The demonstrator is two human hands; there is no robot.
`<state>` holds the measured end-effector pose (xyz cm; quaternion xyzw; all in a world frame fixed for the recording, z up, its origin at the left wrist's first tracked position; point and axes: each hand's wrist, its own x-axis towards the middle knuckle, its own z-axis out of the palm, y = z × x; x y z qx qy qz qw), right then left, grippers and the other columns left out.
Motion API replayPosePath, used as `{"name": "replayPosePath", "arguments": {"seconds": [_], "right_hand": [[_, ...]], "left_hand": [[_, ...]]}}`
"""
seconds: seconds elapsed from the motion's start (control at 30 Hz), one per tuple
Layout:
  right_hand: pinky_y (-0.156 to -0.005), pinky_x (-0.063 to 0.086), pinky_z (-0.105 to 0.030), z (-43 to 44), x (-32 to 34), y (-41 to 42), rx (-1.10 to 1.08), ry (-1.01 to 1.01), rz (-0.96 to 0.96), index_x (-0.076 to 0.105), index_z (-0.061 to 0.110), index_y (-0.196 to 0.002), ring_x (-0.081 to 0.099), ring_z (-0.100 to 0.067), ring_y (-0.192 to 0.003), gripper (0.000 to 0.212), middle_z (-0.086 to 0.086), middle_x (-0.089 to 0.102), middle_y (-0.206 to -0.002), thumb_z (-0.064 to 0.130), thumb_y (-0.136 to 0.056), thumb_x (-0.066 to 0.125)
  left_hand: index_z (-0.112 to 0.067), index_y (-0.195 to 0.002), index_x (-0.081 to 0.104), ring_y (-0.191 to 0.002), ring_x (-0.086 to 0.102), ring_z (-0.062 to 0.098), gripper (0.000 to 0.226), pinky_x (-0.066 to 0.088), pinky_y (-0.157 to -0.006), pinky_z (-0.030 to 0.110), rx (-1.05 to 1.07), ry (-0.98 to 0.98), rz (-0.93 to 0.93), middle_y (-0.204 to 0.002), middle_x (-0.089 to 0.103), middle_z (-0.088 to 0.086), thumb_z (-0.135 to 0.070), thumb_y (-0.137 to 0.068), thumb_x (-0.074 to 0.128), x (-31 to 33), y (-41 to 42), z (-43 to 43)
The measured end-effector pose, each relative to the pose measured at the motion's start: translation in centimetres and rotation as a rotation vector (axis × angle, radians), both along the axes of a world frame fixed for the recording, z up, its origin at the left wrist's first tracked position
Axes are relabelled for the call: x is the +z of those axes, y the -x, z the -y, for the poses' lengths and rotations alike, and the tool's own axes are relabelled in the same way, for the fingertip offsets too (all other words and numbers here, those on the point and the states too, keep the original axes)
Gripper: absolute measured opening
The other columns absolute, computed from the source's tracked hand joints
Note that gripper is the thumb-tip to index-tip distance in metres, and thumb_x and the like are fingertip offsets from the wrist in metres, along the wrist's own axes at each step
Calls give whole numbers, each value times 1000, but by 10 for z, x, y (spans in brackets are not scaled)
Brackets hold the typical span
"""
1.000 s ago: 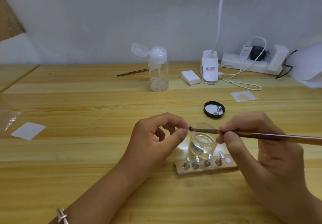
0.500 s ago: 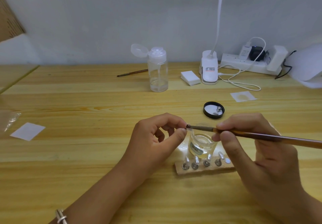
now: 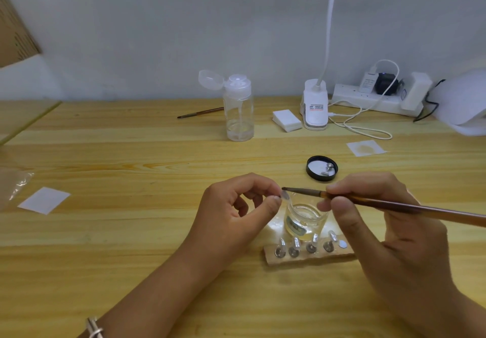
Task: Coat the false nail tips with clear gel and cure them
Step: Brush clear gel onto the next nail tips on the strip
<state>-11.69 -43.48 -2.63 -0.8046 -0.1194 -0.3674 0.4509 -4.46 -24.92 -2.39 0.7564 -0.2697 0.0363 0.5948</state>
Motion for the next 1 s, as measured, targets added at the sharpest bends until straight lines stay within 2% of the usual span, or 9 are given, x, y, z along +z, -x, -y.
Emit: {"name": "replayPosePath", "arguments": {"seconds": [0.13,0.27,0.47,0.57,0.73,0.87,0.93,1.0], "right_hand": [[-78,47,-53,2,1,0,7,-22,-5,65,26,-92,64,-30,-88,7,1,68,-84,28,-88,59],[-73,47,-50,4,1,0,-2,-43,14,64,23,-85,65,-27,-80,5,8,64,-84,25,-86,59],[-80,48,-53,1,1,-1,3,-56,-3,65,28,-97,66,-31,-91,9,4,71,-88,32,-90,60],[-80,47,-50,0,2,0,1,-15,-8,65,26,-94,65,-27,-90,8,3,70,-85,29,-89,60],[-75,47,-51,3,2,1,-16,-7,18,64,19,-82,64,-23,-86,9,2,66,-80,25,-85,58],[-76,48,-51,2,2,0,-2,-65,10,65,23,-91,65,-31,-86,8,-2,68,-85,27,-88,59],[-82,48,-46,0,2,-1,-1,-28,4,64,27,-96,66,-29,-91,9,0,70,-87,29,-90,58],[-85,45,-34,-1,2,-1,-17,35,1,63,29,-96,64,-24,-94,8,2,70,-86,29,-90,58]], "left_hand": [[-27,-78,73,-74,59,15,11,45,-61,28,7,6,-13,-79,71,-9,-17,-80,69,1,1,0],[-28,-79,73,-74,59,15,13,45,-61,28,5,-5,-8,-79,71,-10,-17,-80,68,1,1,0],[-28,-79,74,-75,60,17,11,46,-61,32,0,-12,-7,-81,71,-9,-17,-80,69,1,1,0],[-29,-79,74,-76,59,18,11,46,-63,35,13,-13,-14,-80,71,-3,-19,-80,69,1,1,0],[-30,-79,74,-75,60,16,12,46,-62,32,9,-20,-13,-80,71,-7,-19,-80,69,2,2,0],[-30,-79,74,-75,60,20,12,46,-62,35,8,-18,-15,-81,71,-4,-19,-80,69,1,1,0],[-30,-79,74,-75,59,22,12,46,-62,36,8,-15,-13,-81,71,-3,-20,-80,69,0,1,0],[-30,-79,74,-74,59,23,10,46,-62,36,15,-14,-20,-81,71,-2,-21,-80,69,-1,1,0]]}}
